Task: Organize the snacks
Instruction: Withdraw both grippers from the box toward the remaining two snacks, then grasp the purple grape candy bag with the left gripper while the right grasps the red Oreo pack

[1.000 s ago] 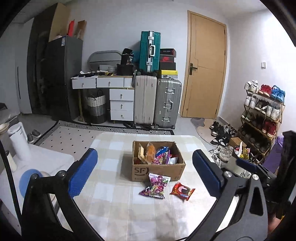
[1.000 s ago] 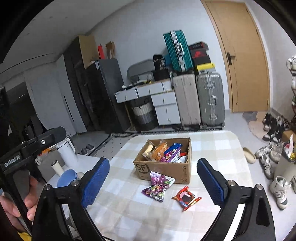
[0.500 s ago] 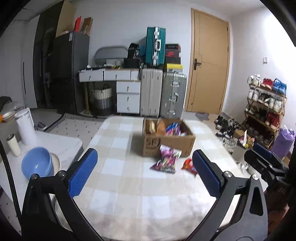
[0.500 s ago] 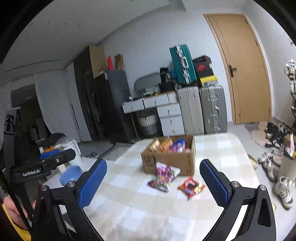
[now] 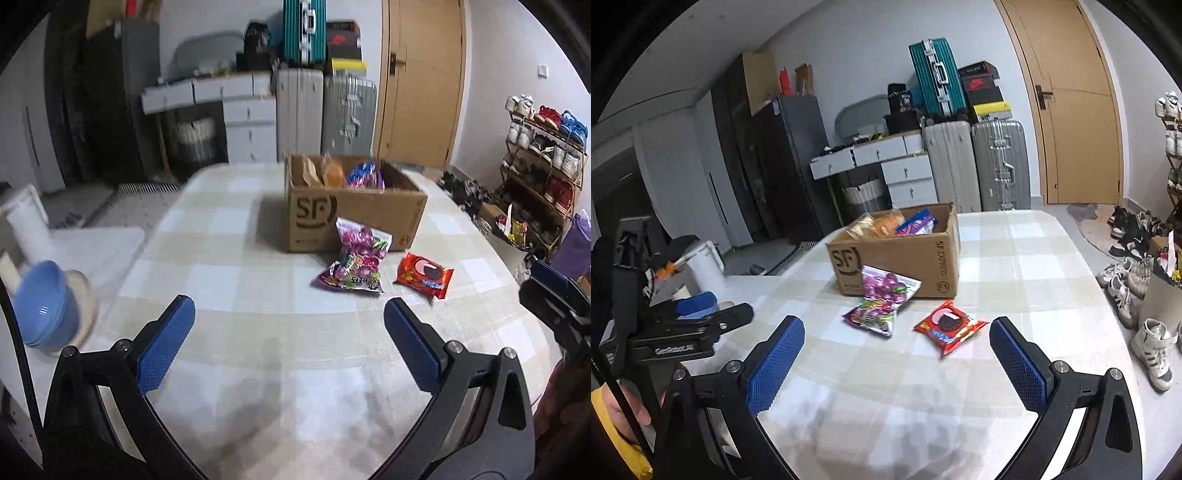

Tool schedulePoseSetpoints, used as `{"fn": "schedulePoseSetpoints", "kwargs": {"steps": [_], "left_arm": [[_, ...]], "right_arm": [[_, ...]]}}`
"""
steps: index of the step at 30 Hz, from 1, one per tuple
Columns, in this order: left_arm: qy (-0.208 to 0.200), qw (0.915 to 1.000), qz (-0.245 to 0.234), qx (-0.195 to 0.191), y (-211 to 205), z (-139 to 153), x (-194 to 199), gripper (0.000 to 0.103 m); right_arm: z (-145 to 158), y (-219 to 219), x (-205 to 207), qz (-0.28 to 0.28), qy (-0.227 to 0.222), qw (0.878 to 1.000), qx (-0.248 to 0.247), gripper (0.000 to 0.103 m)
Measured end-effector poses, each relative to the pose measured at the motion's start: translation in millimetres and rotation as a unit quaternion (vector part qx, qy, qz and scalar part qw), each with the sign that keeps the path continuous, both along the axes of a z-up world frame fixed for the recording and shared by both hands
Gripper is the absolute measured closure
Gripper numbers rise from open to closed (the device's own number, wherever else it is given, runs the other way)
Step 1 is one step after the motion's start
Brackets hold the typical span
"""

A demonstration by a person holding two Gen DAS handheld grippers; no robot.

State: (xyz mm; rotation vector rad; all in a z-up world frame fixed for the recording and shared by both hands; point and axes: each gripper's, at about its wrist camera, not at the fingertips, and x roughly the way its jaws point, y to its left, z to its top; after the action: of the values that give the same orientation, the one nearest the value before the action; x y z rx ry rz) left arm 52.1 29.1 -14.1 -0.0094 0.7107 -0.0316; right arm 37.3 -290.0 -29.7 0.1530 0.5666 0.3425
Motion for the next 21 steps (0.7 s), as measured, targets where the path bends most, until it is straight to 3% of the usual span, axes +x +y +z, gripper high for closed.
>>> {"fn": "schedulePoseSetpoints", "kwargs": {"steps": [9, 18, 21], "left_arm": [[0.087, 0.9949, -0.033, -0.04, -24, -52, 116, 0.001], [0.116, 0.9908, -0.061, -0.032, -54, -98, 191, 0.003], [0.127, 0.9883, -0.069, -0.049, -58, -111, 208, 0.006]], "right_arm": [[-22, 5, 55, 0.001, 0.016, 0.999, -0.034, 0.001], [-53, -9, 91, 0.005, 0.064, 0.998, -0.011, 0.001], [-57, -10, 94, 0.009, 0.068, 0.998, -0.009, 0.001]]}}
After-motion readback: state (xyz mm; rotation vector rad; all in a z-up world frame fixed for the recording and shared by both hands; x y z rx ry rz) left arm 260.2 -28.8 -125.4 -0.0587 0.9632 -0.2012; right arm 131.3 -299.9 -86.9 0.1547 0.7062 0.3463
